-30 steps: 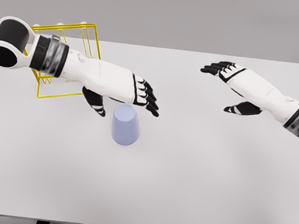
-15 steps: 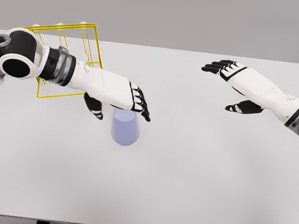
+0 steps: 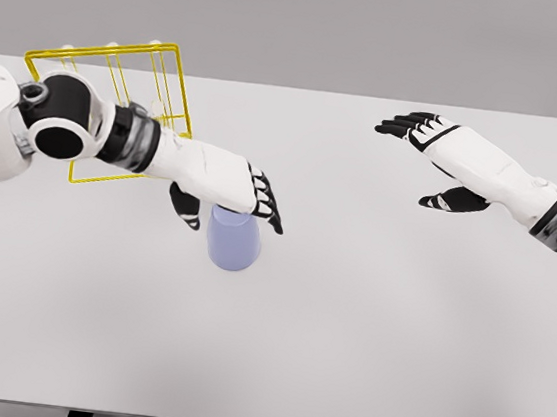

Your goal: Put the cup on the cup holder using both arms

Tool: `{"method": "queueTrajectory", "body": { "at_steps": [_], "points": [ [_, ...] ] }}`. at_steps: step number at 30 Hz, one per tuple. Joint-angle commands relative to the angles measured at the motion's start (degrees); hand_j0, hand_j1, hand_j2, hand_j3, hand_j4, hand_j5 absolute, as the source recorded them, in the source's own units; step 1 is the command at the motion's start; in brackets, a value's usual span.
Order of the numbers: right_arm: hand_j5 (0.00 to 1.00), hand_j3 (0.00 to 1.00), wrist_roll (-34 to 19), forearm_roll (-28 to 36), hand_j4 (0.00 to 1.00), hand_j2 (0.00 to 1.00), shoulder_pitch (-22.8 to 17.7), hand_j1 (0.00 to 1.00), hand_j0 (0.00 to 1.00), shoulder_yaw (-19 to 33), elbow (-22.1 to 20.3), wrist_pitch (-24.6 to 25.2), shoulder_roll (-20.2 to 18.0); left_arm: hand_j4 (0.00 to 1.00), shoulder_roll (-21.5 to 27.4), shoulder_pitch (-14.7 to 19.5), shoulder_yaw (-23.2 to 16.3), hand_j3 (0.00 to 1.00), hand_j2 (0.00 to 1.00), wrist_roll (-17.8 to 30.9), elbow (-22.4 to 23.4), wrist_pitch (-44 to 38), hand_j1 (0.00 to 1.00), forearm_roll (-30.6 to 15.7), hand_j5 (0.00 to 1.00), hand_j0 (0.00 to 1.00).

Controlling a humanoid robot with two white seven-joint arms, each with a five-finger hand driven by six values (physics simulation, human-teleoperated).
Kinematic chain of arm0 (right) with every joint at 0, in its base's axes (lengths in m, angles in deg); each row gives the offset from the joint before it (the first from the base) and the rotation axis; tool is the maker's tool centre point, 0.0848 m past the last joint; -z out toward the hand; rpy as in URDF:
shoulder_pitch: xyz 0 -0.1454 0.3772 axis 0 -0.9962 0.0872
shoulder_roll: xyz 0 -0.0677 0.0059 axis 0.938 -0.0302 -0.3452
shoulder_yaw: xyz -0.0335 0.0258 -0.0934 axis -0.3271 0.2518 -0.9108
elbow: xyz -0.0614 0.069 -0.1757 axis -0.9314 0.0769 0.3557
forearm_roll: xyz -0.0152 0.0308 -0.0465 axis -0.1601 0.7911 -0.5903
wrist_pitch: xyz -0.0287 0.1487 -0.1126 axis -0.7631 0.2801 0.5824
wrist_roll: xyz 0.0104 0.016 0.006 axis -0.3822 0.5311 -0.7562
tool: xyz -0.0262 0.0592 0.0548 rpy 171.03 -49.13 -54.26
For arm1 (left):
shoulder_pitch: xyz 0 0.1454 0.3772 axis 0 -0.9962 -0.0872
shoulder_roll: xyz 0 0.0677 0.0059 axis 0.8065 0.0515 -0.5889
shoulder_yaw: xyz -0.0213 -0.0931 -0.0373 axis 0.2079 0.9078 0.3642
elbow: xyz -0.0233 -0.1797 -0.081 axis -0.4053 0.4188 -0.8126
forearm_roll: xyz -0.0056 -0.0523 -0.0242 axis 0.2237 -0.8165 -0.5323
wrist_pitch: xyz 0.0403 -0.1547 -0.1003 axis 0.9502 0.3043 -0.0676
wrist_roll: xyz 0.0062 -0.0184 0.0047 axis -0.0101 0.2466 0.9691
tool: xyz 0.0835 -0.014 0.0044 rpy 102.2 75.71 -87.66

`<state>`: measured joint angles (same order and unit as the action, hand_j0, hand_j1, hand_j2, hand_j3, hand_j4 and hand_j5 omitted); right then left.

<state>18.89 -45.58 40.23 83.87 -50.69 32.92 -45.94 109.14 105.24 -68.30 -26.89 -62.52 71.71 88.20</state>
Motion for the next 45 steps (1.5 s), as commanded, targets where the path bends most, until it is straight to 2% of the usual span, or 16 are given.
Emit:
{"method": "queueTrajectory", "body": {
  "at_steps": [1, 7, 11, 16, 26, 36, 45],
  "points": [
    [1.00, 1.00, 0.0, 0.4, 1.00, 1.00, 0.0, 1.00, 1.00, 0.0, 0.0, 0.2, 0.0, 0.94, -0.2, 0.0, 0.0, 0.94, 0.94, 0.0, 0.1, -0.2, 0.94, -0.1, 0.94, 0.94],
    [1.00, 1.00, 0.0, 0.4, 1.00, 1.00, 0.0, 1.00, 1.00, 0.0, -0.1, 0.2, -0.1, 0.91, -0.2, -0.4, -0.6, 0.91, 0.91, 0.0, 0.1, -0.2, 0.91, -0.1, 0.91, 0.91],
    [1.00, 1.00, 0.0, 0.4, 1.00, 1.00, 0.0, 1.00, 1.00, -0.2, -0.1, 0.2, -0.1, 0.79, -0.1, -0.4, -0.6, 0.79, 0.79, 0.0, 0.0, -0.2, 0.79, -0.1, 0.79, 0.79],
    [1.00, 1.00, 0.0, 0.4, 1.00, 1.00, 0.3, 1.00, 1.00, -0.2, 0.2, 0.2, -0.2, 0.70, 0.0, -0.4, -0.8, 0.70, 0.70, 0.0, 0.0, -0.1, 0.70, -0.1, 0.70, 0.70],
    [1.00, 1.00, 0.0, -1.1, 1.00, 1.00, 1.0, 1.00, 1.00, -0.1, 1.1, 0.2, -0.1, 0.71, 0.3, -0.4, -0.8, 0.71, 0.71, 0.0, -0.4, -0.2, 0.71, -0.1, 0.71, 0.71],
    [1.00, 1.00, 0.0, -1.1, 1.00, 1.00, 1.0, 1.00, 1.00, -0.1, 1.2, 0.2, -0.1, 0.50, 1.4, 0.3, 0.0, 0.50, 0.50, 0.0, -1.4, 0.4, 0.50, -0.8, 0.50, 0.50],
    [1.00, 1.00, 0.0, -1.1, 1.00, 1.00, 1.0, 1.00, 1.00, -0.2, 1.2, 0.2, -0.1, 0.48, 4.5, 1.0, 2.0, 0.48, 0.48, 0.0, -4.3, 0.7, 0.48, -1.0, 0.48, 0.48]
  ]
}}
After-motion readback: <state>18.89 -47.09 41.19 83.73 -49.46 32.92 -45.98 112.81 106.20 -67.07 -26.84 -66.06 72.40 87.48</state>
